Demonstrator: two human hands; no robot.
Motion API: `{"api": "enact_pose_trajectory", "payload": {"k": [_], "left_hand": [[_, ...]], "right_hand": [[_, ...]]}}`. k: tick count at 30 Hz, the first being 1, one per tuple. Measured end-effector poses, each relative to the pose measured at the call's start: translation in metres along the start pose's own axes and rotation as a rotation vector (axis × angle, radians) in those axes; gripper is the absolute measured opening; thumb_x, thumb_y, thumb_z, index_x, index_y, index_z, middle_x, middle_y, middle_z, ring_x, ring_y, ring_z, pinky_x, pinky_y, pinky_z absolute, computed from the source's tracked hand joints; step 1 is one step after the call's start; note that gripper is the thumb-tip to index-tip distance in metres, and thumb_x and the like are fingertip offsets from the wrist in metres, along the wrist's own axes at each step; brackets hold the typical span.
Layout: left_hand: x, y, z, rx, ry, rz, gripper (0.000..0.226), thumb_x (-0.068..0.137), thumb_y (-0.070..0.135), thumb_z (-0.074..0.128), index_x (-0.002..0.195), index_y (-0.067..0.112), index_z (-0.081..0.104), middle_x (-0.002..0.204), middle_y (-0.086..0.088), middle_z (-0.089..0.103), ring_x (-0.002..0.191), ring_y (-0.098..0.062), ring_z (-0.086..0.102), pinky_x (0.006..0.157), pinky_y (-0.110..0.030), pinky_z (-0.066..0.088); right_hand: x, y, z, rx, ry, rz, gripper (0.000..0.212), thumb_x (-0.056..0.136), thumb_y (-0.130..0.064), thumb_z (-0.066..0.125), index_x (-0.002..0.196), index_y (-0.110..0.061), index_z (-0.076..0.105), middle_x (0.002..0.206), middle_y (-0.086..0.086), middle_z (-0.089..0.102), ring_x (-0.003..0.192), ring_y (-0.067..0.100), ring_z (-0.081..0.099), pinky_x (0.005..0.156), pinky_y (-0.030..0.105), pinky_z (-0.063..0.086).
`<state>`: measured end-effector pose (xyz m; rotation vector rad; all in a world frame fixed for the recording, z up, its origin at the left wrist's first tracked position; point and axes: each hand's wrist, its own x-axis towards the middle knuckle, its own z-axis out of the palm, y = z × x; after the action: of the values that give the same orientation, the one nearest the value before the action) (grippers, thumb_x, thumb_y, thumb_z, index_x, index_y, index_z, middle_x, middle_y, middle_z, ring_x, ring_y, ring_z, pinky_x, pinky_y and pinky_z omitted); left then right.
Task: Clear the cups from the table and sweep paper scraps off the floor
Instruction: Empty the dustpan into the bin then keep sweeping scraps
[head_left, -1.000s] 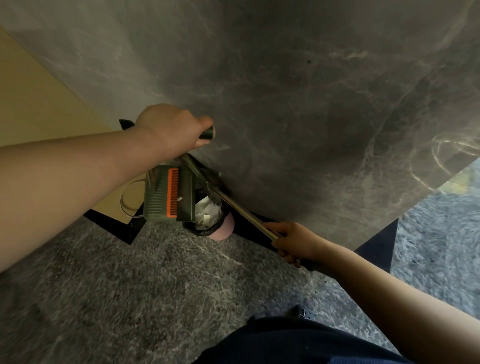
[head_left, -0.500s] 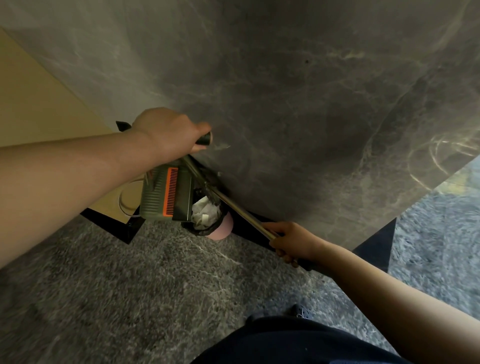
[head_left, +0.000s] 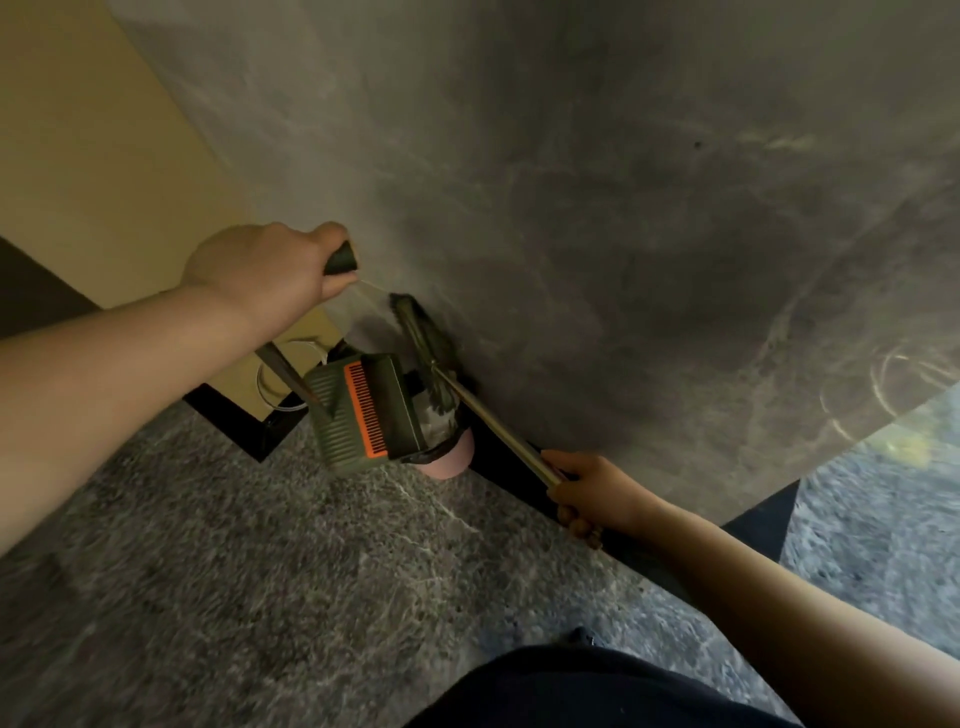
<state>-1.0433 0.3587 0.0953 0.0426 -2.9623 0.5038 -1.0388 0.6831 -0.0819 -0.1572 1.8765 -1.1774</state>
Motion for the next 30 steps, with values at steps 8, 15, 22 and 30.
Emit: {"api": "enact_pose_trajectory", "payload": {"k": [8, 15, 22, 30], "left_hand": [[-0.079, -0.024, -0.03, -0.062, 0.118, -0.019, 0.042, 0.096, 0.046, 0.049, 0.112, 0.008, 0.054, 0.055, -0.012, 0.046, 0.045, -0.027, 0.043, 0.044, -0.027, 0.031], [-0.146, -0.01, -0.045, -0.128, 0.039, -0.041, 0.039, 0.098, 0.05, 0.042, 0.111, 0.013, 0.046, 0.064, -0.013, 0.049, 0.05, -0.027, 0.043, 0.046, -0.029, 0.028], [-0.199, 0.022, -0.017, -0.229, 0.014, -0.018, 0.045, 0.099, 0.05, 0.042, 0.126, 0.015, 0.046, 0.061, -0.005, 0.045, 0.049, -0.025, 0.042, 0.043, -0.027, 0.025], [-0.22, 0.061, 0.026, -0.293, -0.064, -0.057, 0.044, 0.098, 0.052, 0.044, 0.126, 0.019, 0.047, 0.059, -0.002, 0.039, 0.055, -0.028, 0.044, 0.043, -0.028, 0.026]], "right_hand": [[-0.047, -0.002, 0.081, 0.056, 0.107, 0.005, 0.034, 0.089, -0.002, 0.042, 0.12, -0.011, 0.054, 0.052, 0.002, 0.045, 0.037, 0.013, 0.04, 0.038, 0.02, 0.033], [-0.107, 0.014, 0.143, 0.18, 0.209, 0.008, 0.049, 0.09, -0.005, 0.047, 0.115, -0.047, 0.043, 0.043, -0.005, 0.048, 0.036, 0.012, 0.043, 0.038, 0.02, 0.033], [-0.157, 0.035, 0.157, 0.192, 0.307, 0.073, 0.059, 0.09, -0.004, 0.047, 0.139, -0.037, 0.042, 0.048, -0.001, 0.05, 0.037, 0.012, 0.043, 0.039, 0.022, 0.033], [-0.18, 0.052, 0.152, 0.229, 0.329, 0.185, 0.049, 0.092, -0.001, 0.046, 0.135, -0.024, 0.048, 0.052, 0.003, 0.047, 0.035, 0.01, 0.04, 0.037, 0.019, 0.03]]}}
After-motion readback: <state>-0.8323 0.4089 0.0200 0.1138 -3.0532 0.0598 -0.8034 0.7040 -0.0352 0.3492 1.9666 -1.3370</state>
